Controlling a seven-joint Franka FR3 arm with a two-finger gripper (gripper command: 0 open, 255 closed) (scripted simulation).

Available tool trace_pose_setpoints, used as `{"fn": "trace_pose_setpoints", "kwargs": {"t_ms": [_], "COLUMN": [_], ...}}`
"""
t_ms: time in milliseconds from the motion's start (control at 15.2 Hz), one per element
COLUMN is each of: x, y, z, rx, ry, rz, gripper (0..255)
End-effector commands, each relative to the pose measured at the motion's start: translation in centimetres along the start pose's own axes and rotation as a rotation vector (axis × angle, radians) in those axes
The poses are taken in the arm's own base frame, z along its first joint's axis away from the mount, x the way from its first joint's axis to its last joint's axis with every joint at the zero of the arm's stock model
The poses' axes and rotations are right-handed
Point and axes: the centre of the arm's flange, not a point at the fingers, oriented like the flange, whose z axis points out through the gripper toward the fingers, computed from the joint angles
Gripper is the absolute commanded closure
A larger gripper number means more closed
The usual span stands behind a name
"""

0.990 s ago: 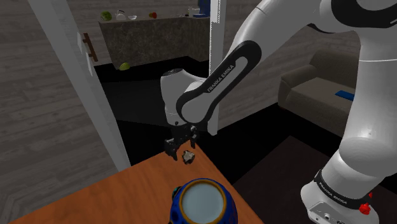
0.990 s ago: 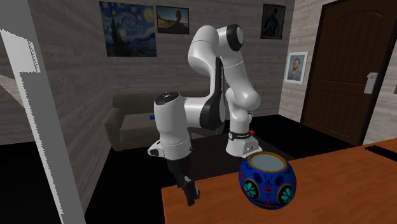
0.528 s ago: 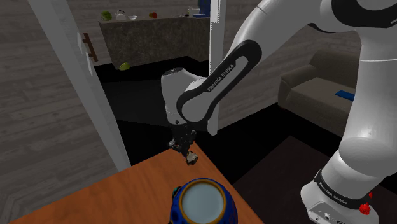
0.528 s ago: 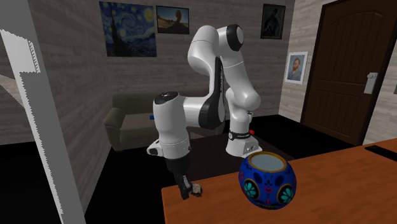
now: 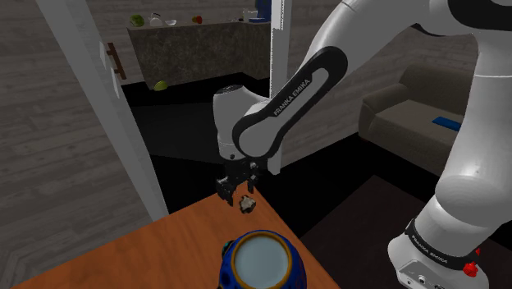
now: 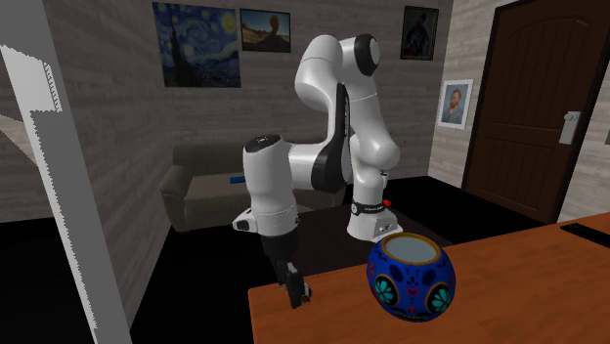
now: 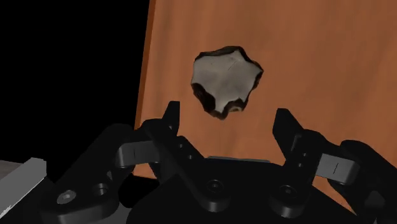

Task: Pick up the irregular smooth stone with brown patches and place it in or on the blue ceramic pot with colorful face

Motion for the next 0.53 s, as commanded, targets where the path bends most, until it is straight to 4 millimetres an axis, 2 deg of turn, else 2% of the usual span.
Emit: {"fn": "trace_pose_setpoints", "kwargs": {"t_ms": [0, 132, 462], "x": [-2.5, -5.0, -4.9], "y": [0.7, 1.3, 1.1], "z": [-1.0, -2.0, 0.6], "rx": [0.031, 0.063, 0.063], "ry": [0.015, 0.032, 0.032], "rz": [0.041, 0.08, 0.08], "gripper": [0, 0, 0]}}
